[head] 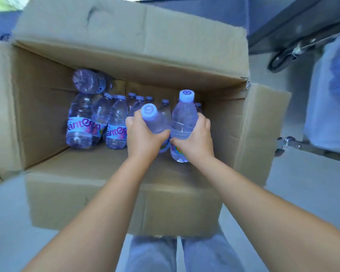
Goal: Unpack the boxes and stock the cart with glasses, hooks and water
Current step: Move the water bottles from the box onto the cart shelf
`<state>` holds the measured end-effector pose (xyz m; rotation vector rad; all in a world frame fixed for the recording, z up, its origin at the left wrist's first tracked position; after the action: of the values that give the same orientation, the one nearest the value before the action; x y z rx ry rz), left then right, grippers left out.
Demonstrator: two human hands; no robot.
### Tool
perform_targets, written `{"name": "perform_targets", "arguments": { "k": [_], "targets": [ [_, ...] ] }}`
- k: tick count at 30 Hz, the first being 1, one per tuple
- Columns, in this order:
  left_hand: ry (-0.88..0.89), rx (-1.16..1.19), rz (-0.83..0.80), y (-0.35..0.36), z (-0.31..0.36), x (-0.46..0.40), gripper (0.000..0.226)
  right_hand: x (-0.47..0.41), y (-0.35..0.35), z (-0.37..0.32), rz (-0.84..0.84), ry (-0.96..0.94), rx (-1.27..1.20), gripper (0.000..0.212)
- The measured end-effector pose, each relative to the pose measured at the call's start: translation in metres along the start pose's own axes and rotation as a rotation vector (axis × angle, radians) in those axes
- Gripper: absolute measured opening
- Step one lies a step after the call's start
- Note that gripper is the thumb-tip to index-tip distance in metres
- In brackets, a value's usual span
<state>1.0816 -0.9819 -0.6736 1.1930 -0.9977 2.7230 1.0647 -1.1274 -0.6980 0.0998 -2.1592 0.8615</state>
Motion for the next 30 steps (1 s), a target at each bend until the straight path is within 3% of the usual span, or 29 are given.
{"name": "perform_targets", "arguments": {
  "k": [7,13,16,21,30],
  "targets": [
    [0.145,0.009,0.024,-0.066,0.072,0.107,0.067,0.116,-0.084,-0.041,0.138,-0.176,-0.167,0.081],
    [0.294,0.043,-0.066,-0.054,0.120,0.201,0.062,0.203,-0.152,-0.007,0.263,-0.193,-0.342,0.076],
    [0.323,0.083,-0.143,-0.028,0.138,0.254,0.070,0.248,-0.187,0.034,0.316,-0.158,-0.372,0.079],
    [0.384,0.075,-0.249,0.042,0.143,0.351,0.052,0.313,-0.226,0.140,0.395,-0.153,-0.443,0.065],
    [0.476,0.058,-0.332,0.194,0.153,0.515,0.058,0.413,-0.321,0.325,0.525,-0.159,-0.447,0.053]
  ]
}}
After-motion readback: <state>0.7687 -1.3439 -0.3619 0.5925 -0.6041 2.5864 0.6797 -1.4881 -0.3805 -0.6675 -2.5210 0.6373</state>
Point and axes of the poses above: each hand's wrist, its own x-axis away from the middle knuckle, its own y-axis out of the palm, z = x × y, the point moved 4 cm from there along -x, towards the middle knuckle, and after that the axes turned 4 degrees about -z, right-handed, at the moved point
